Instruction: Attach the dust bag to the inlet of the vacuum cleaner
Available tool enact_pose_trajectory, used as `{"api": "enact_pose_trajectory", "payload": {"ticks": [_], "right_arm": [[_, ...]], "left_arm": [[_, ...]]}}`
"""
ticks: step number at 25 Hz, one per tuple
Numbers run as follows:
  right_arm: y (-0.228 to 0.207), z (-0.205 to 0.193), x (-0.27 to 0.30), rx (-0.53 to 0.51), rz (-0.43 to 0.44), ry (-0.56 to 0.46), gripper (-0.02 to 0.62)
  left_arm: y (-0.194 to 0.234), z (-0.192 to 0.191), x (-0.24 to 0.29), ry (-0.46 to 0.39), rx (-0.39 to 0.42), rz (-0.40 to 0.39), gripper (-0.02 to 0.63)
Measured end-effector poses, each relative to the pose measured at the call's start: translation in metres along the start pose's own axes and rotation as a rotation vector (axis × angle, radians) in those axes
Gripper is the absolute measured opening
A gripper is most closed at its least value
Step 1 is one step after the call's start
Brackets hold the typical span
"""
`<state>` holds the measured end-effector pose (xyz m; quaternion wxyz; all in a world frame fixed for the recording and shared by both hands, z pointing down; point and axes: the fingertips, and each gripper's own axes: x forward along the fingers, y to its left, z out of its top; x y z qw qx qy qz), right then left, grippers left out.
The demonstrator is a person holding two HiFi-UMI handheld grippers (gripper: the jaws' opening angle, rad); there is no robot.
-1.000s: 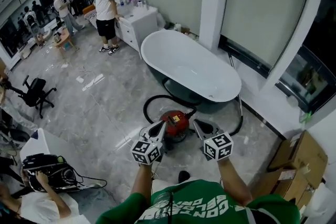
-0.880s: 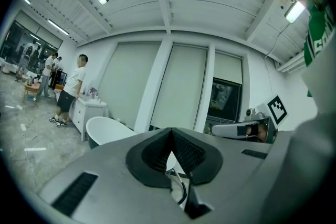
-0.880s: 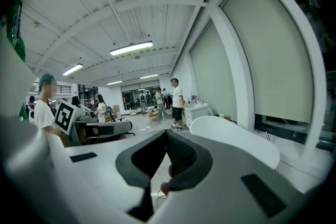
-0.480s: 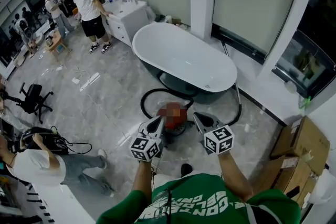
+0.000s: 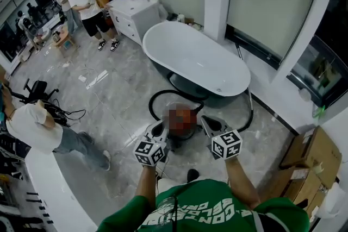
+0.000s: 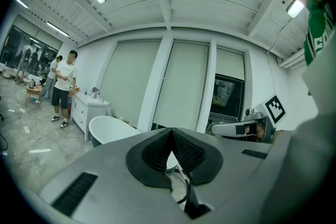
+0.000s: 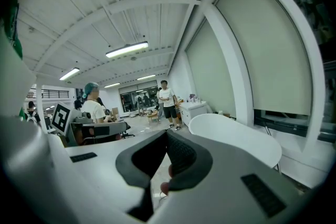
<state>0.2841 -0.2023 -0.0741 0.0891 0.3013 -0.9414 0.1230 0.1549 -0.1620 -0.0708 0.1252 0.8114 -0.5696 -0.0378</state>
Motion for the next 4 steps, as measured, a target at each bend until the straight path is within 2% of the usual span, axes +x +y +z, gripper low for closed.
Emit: {"api": "enact_pose_trajectory", "payload": {"ticks": [4], "right_arm": [[0.0007, -0.0007, 0.0033, 0.005, 0.003, 0.002, 0.008]], "left_arm": [[0.0027, -0.0002, -0.0004, 0.005, 0.004, 0.003, 0.003]]}}
